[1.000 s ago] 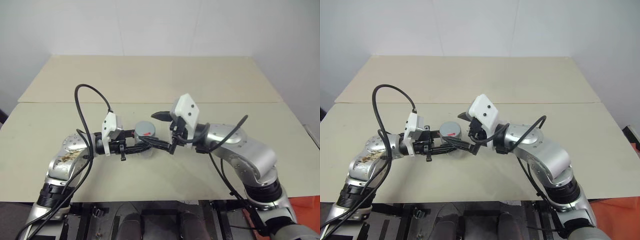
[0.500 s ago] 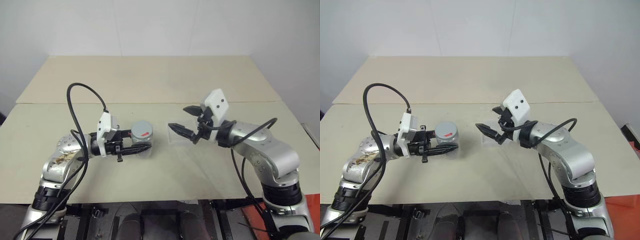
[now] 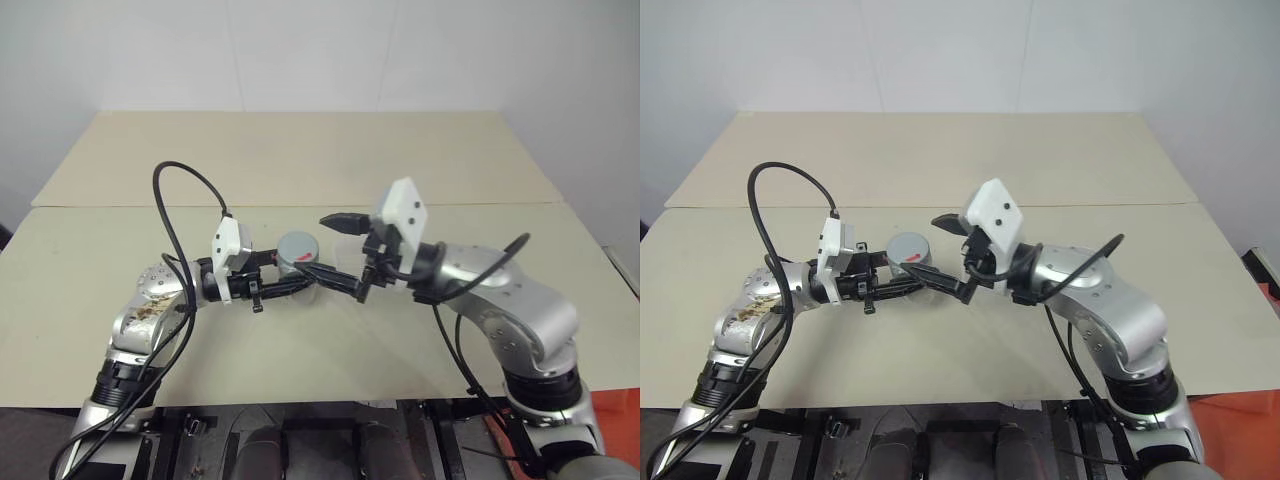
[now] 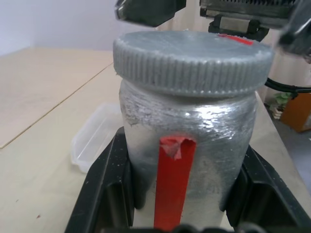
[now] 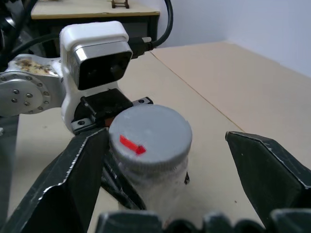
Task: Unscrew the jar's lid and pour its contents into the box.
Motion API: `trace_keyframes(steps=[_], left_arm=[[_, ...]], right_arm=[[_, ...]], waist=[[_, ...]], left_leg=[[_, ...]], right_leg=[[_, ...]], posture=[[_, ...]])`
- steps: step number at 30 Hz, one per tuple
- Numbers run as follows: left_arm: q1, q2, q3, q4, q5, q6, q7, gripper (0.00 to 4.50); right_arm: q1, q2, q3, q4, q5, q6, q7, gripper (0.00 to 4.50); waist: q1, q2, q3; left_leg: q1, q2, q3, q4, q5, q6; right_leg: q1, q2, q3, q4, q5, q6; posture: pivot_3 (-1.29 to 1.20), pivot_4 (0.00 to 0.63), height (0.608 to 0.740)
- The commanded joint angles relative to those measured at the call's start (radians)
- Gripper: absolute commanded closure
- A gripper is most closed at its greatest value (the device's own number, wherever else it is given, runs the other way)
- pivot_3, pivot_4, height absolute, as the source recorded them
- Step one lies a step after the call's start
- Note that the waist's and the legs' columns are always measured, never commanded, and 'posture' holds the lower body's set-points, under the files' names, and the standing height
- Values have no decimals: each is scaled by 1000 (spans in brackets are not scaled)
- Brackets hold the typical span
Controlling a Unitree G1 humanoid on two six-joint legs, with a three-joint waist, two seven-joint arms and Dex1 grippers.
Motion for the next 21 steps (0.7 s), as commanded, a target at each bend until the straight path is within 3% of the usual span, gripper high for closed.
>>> trace_keyframes(steps=[1, 21], left_arm=[[-23, -3, 5, -15, -1, -22, 0, 2588], [-24, 4, 10, -18, -1, -22, -3, 2588]], right_arm=[[-42, 30, 17, 28, -42, -49, -18, 56], [-78, 110, 60, 84, -92, -51, -11, 56]], waist=[[0, 0, 0], [1, 0, 0]], left_leg=[[0, 0, 0, 0, 0, 0], [-1, 0, 0, 0, 0, 0]], right_leg=[[0, 0, 0, 0, 0, 0], [0, 0, 0, 0, 0, 0]], posture=[[0, 150, 740], [0, 150, 740]])
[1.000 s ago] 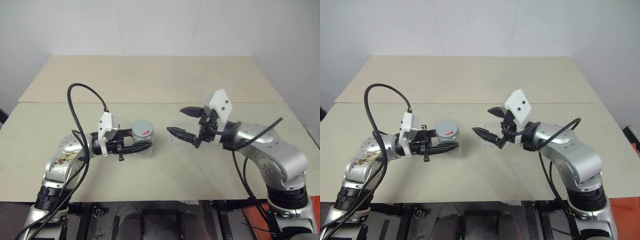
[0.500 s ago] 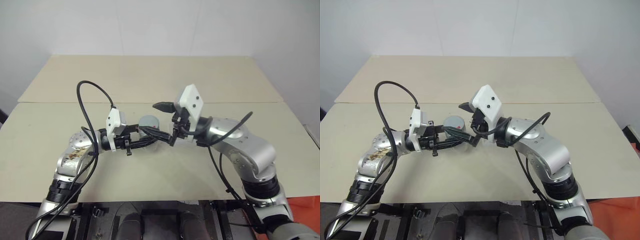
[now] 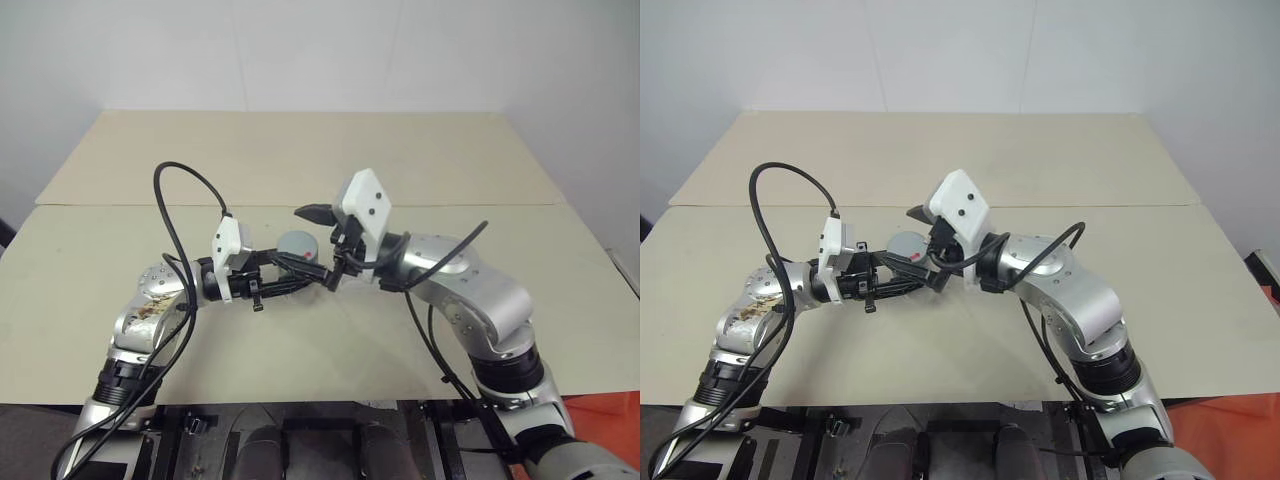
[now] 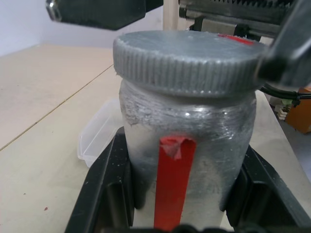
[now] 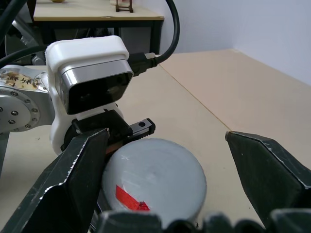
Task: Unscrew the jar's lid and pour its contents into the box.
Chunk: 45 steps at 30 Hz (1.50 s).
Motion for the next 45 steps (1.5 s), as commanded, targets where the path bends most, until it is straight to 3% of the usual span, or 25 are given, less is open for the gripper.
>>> trace_keyframes(steps=[1, 9, 28, 40, 45], left_arm=[[-23, 6, 10, -23, -4, -21, -6, 2588], [-24, 23, 18, -19, -6, -22, -17, 2588], [5, 54, 26, -26, -16, -20, -36, 2588], [3, 39, 29, -16, -1, -29, -11, 2588], [-24, 6, 14, 9, 14, -42, 5, 2588]], right_arm=[[-24, 15, -6, 2, -12, -18, -10, 56], [-11, 7, -37, 7, -16, 5, -22, 56], [97, -138, -213, -58, 73, 61, -64, 56], [127, -162, -242, -125, 144, 68, -31, 56], [103, -151, -198, -158, 180, 55, 8, 56]], waist=[[0, 0, 0], [0, 0, 0], [2, 0, 0], [0, 0, 0], [1, 0, 0]], left_leg=[[0, 0, 0, 0, 0, 0], [0, 0, 0, 0, 0, 0], [0, 0, 0, 0, 0, 0], [0, 0, 0, 0, 0, 0], [0, 0, 0, 0, 0, 0]], right_leg=[[0, 0, 0, 0, 0, 0], [0, 0, 0, 0, 0, 0], [0, 0, 0, 0, 0, 0], [0, 0, 0, -1, 0, 0], [0, 0, 0, -1, 0, 0]], posture=[[0, 150, 740], [0, 150, 740], [0, 150, 740], [0, 150, 740], [0, 150, 740]])
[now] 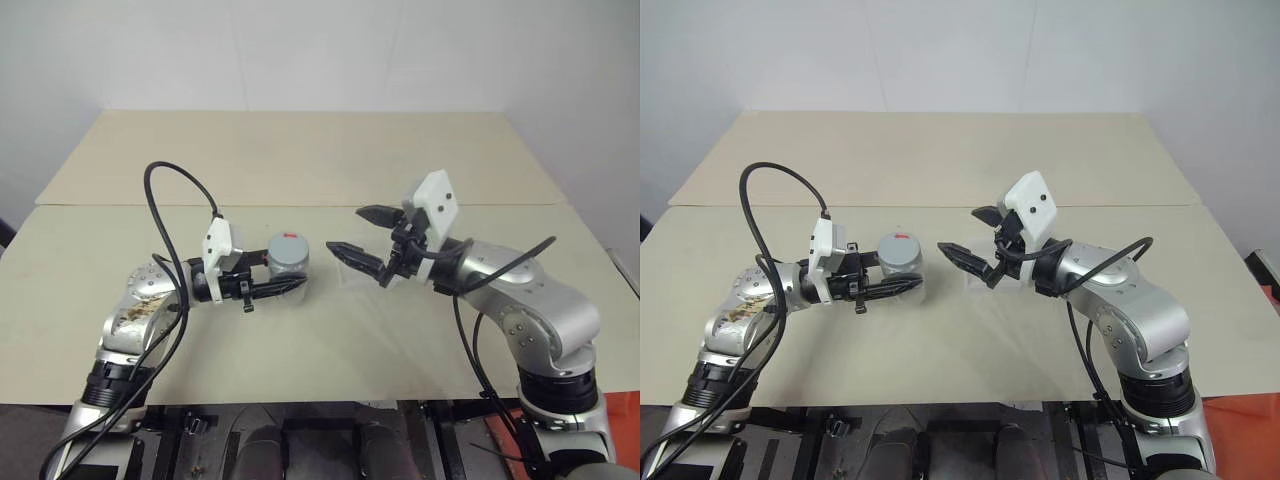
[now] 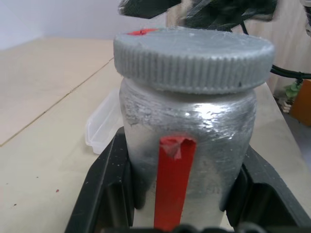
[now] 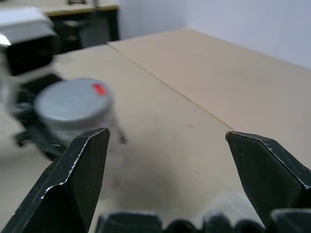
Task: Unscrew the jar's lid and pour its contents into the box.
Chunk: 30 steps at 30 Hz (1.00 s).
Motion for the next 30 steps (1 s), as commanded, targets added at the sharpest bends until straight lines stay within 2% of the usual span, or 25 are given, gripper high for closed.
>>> trace_keyframes(steps=[1, 8, 13, 21, 30], left_arm=[[-33, -20, -5, -3, 4, -23, 12, 2588], [-64, -36, -23, 15, 7, -34, -9, 2588], [-74, -39, -22, 21, 6, -36, -15, 2588], [-57, -26, -11, 6, 0, -33, -15, 2588], [-37, -8, 7, -12, -14, -25, -10, 2588]], right_arm=[[-45, 19, 33, -59, 21, -23, 13, 56], [-134, 101, 151, 15, -69, -43, -35, 56], [-172, 130, 187, 82, -132, -63, -48, 56], [-157, 109, 151, 133, -168, -85, -28, 56], [-92, 24, 39, 93, -106, -104, 26, 56]], waist=[[0, 0, 0], [-4, 0, 0], [0, 0, 0], [-1, 0, 0], [0, 0, 0]], left_leg=[[0, 0, 0, 0, 0, 0], [0, 0, 0, 0, 0, 0], [0, 0, 0, 0, 0, 0], [0, 0, 0, 0, 0, 0], [0, 0, 0, 0, 0, 0]], right_leg=[[0, 0, 0, 0, 0, 0], [0, 0, 0, 0, 0, 0], [0, 0, 0, 0, 0, 0], [0, 0, 0, 0, 0, 0], [0, 0, 0, 0, 0, 0]], posture=[[0, 150, 740], [0, 150, 740], [0, 150, 740], [0, 150, 740], [0, 150, 740]])
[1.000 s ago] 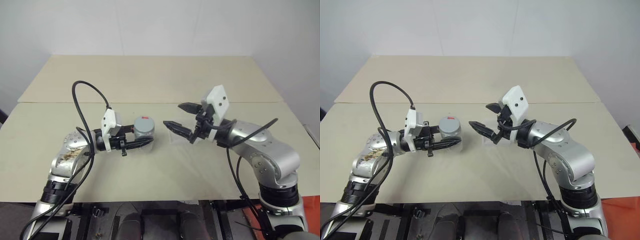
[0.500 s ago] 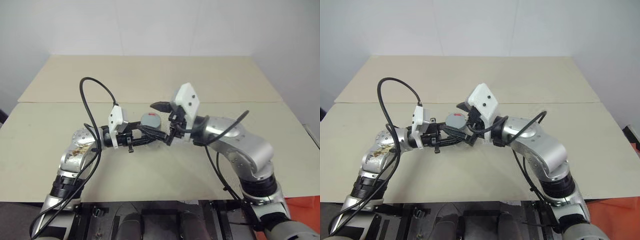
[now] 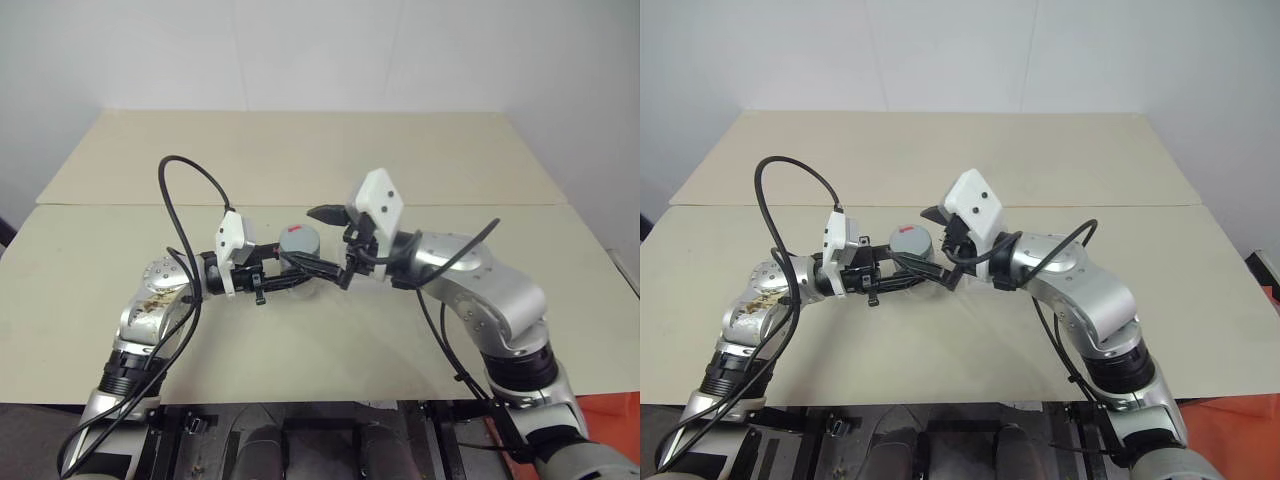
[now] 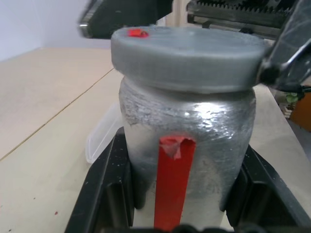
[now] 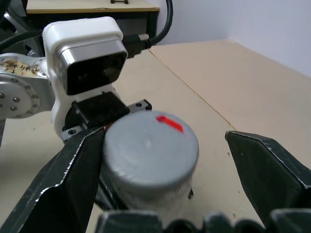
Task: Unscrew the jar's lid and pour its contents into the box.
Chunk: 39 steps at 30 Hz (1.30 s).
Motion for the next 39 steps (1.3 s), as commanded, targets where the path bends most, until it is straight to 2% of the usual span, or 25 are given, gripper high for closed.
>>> trace_keyframes(steps=[1, 18, 22, 28, 39], left_arm=[[9, 20, 34, -53, -23, -16, -13, 2588], [-7, 11, 39, -22, -4, -30, 6, 2588], [-26, -4, 25, 0, 5, -45, -1, 2588], [-50, -18, 10, 23, 11, -57, -10, 2588], [-48, -21, 9, 21, 16, -62, -15, 2588]], right_arm=[[10, -40, -120, -4, 0, -36, -12, 56], [46, -86, -177, -54, 86, -63, 78, 56], [30, -66, -156, -68, 115, -49, 81, 56], [-58, -11, -71, -52, 103, 32, 10, 56], [-125, -13, -16, -25, 82, 98, -10, 56]], waist=[[0, 0, 0], [0, 0, 0], [0, 0, 0], [-3, 0, 0], [0, 0, 0]], left_leg=[[0, 0, 0, 0, 0, 0], [0, 0, 0, 0, 0, 0], [0, 0, 0, 0, 0, 0], [0, 0, 0, 0, 0, 0], [-1, 0, 0, 0, 0, 0]], right_leg=[[0, 0, 0, 0, 0, 0], [0, 0, 0, 0, 0, 0], [0, 0, 0, 0, 0, 0], [0, 0, 0, 0, 0, 0], [0, 0, -1, 0, 0, 0]], posture=[[0, 150, 740], [0, 150, 740], [0, 150, 740], [0, 150, 740], [0, 150, 740]])
